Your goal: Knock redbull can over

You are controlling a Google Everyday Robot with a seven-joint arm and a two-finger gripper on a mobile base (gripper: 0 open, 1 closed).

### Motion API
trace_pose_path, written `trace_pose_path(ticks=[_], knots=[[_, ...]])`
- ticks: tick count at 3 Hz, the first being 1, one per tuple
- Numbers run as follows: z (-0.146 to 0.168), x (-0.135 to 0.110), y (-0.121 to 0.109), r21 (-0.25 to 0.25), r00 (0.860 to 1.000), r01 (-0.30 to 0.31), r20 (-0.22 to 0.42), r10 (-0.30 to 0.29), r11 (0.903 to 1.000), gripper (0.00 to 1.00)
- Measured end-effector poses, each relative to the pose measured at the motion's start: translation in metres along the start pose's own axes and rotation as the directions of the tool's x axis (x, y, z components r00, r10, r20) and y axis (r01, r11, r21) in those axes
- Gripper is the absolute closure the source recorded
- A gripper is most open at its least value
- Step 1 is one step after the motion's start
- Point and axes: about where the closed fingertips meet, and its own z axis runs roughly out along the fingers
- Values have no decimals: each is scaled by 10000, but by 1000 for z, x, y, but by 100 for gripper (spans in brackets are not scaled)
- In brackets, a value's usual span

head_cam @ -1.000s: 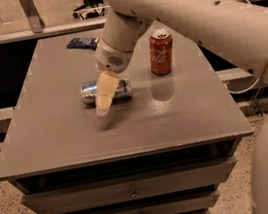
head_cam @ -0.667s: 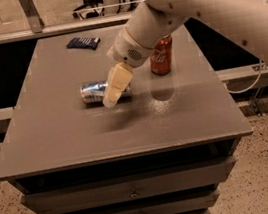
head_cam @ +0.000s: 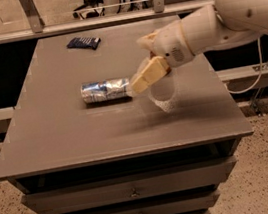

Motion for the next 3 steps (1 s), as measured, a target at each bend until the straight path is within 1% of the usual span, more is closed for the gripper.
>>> trace_pose_path(ticks=[1,2,3], knots=[[-45,13,-3,791,9861,-604,1593,472,9950,0],[-105,24,-1,1595,9473,-1207,3134,657,9798,0],[-94,22,0,1466,9550,-1115,2893,652,9829,0]])
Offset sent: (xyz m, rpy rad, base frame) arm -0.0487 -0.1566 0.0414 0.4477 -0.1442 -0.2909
